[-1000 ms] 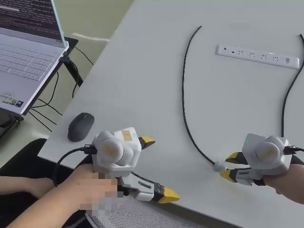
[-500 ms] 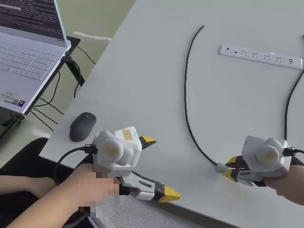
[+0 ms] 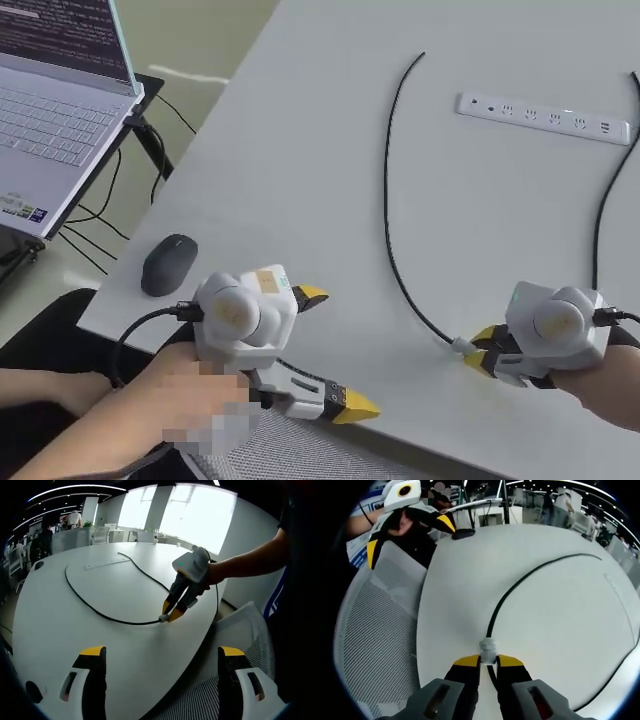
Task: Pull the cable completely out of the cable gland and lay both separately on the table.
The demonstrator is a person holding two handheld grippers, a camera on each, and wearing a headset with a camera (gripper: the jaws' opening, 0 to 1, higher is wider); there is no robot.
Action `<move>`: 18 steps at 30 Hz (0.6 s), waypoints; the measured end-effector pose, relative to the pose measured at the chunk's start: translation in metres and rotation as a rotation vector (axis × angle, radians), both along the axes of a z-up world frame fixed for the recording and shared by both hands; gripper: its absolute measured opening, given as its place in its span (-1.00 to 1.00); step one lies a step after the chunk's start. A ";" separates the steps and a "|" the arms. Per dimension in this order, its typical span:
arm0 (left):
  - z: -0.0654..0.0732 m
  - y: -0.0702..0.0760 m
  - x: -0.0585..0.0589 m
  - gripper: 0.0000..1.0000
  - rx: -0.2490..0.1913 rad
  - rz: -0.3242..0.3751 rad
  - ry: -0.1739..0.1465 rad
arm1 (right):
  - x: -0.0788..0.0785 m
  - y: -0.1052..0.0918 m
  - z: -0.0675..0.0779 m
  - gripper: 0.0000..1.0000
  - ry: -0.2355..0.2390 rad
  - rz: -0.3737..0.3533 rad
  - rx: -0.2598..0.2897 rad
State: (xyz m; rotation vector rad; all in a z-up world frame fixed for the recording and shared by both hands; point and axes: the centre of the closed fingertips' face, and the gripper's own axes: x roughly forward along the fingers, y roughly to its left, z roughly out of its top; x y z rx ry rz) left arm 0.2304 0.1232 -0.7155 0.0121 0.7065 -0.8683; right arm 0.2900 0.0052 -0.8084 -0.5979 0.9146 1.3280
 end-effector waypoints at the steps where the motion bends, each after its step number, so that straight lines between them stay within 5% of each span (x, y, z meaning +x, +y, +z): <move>1: 0.001 -0.001 0.001 0.84 -0.006 0.001 -0.001 | -0.001 0.000 0.003 -0.87 0.006 -0.005 0.005; 3: 0.004 -0.002 0.006 0.79 -0.008 0.014 -0.032 | -0.001 0.000 0.010 -0.87 0.007 -0.010 0.013; 7: 0.012 -0.008 0.011 0.77 -0.034 0.020 -0.043 | -0.005 -0.001 0.020 -0.87 0.005 0.002 0.018; 18: 0.023 -0.024 0.011 0.77 -0.022 -0.055 -0.064 | -0.023 0.008 0.058 -0.87 0.003 0.042 0.057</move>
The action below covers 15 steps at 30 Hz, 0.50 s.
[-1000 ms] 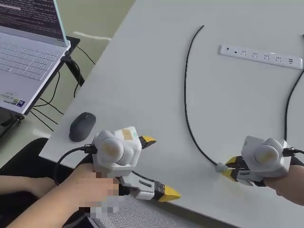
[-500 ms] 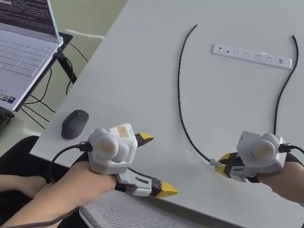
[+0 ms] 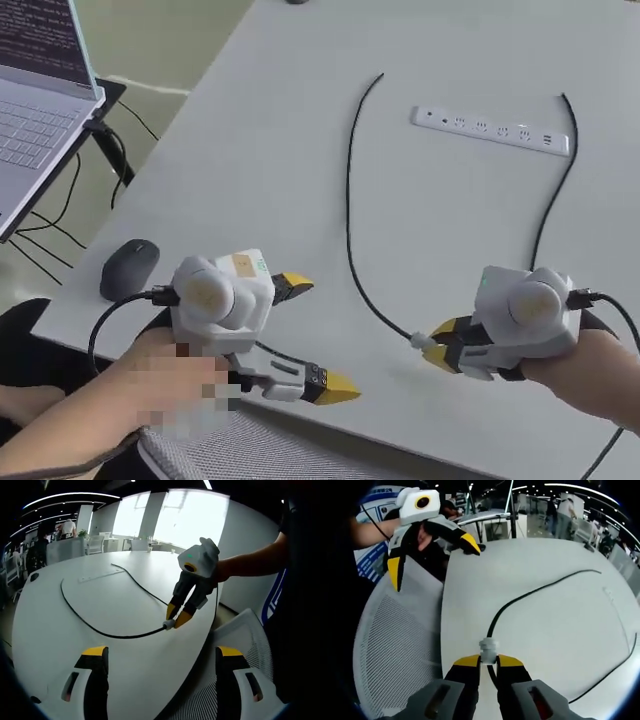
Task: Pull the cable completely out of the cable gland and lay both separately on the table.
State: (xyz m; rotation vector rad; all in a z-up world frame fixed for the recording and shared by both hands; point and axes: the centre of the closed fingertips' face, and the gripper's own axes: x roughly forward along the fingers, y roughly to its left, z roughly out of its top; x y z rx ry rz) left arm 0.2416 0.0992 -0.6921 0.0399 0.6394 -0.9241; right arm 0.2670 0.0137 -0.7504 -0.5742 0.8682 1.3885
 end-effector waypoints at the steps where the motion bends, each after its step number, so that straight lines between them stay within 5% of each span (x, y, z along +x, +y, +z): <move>1: 0.001 -0.003 0.000 0.77 0.002 -0.013 -0.003 | -0.001 0.000 0.002 -0.87 -0.001 0.006 0.002; 9: 0.012 -0.021 0.003 0.73 0.009 -0.099 -0.026 | -0.015 0.007 0.028 -0.88 0.006 0.034 0.032; 12: 0.021 -0.033 0.004 0.67 -0.050 -0.116 -0.025 | -0.020 0.010 0.038 -0.88 0.003 0.050 0.049; 15: 0.022 -0.037 0.005 0.65 -0.053 -0.121 -0.021 | -0.024 0.012 0.045 -0.88 0.001 0.062 0.065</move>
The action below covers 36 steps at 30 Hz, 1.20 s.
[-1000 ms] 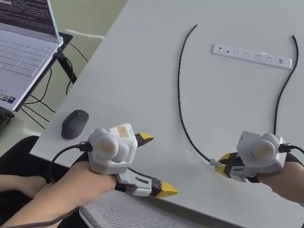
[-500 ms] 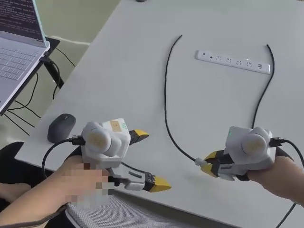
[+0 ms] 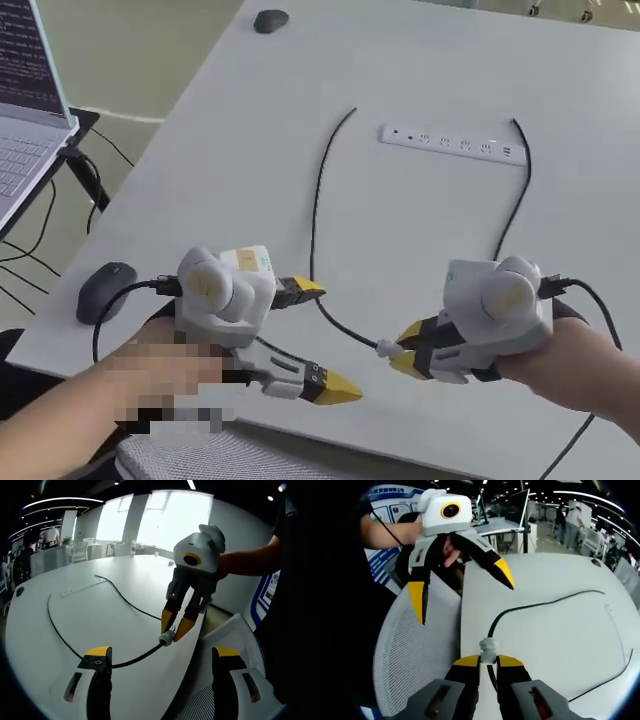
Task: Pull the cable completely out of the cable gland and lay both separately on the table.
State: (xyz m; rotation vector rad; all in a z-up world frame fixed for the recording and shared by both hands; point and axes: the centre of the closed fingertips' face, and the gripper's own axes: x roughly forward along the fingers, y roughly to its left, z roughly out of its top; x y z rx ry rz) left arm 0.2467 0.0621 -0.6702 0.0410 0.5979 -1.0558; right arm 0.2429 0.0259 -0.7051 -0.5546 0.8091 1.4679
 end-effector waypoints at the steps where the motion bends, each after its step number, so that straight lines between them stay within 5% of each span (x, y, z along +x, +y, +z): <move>1: 0.001 -0.002 0.000 0.64 -0.004 -0.001 0.002 | -0.001 0.000 0.003 -0.88 -0.004 0.002 0.002; 19: 0.003 -0.031 0.000 0.29 -0.033 -0.101 0.027 | -0.006 -0.006 0.031 -0.88 -0.101 0.112 0.009; 29: -0.005 -0.041 -0.006 0.03 -0.028 -0.184 0.016 | -0.011 -0.005 0.033 -0.88 -0.140 0.184 -0.002; 36: 0.000 -0.044 -0.008 -0.25 -0.066 -0.205 0.029 | -0.014 -0.007 0.029 -0.88 -0.144 0.198 -0.006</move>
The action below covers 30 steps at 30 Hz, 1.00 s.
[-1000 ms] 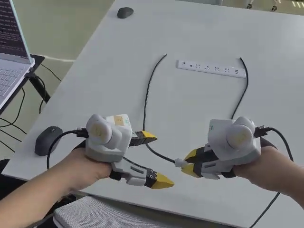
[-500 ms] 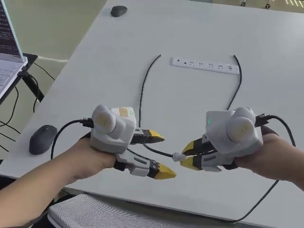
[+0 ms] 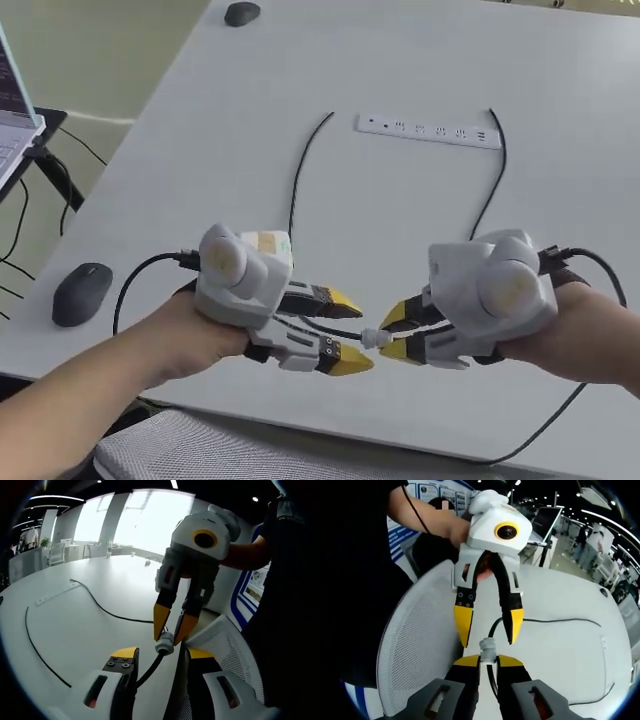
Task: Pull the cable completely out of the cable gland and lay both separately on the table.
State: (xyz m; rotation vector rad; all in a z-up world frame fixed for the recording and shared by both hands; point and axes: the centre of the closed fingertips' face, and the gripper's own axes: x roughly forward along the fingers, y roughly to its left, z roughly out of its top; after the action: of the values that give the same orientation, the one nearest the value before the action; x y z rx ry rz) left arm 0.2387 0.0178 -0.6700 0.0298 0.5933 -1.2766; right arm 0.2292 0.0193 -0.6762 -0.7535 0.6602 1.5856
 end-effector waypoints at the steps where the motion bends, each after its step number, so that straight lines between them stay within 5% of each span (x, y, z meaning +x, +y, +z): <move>1: 0.000 -0.001 -0.001 -0.26 -0.003 -0.005 0.003 | 0.000 0.000 0.000 -0.88 0.002 -0.002 0.002; 13: -0.002 -0.006 -0.004 -0.64 -0.017 -0.036 0.028 | -0.002 0.001 -0.001 -0.87 0.000 0.009 0.016; 30: -0.004 -0.006 -0.007 -0.70 -0.006 -0.042 0.027 | -0.004 0.001 -0.005 -0.85 -0.070 0.043 0.040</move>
State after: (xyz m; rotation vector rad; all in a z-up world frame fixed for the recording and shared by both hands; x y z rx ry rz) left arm 0.2321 0.0122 -0.6739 0.0198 0.6151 -1.3216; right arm 0.2247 0.0204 -0.6808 -0.7948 0.5633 1.5996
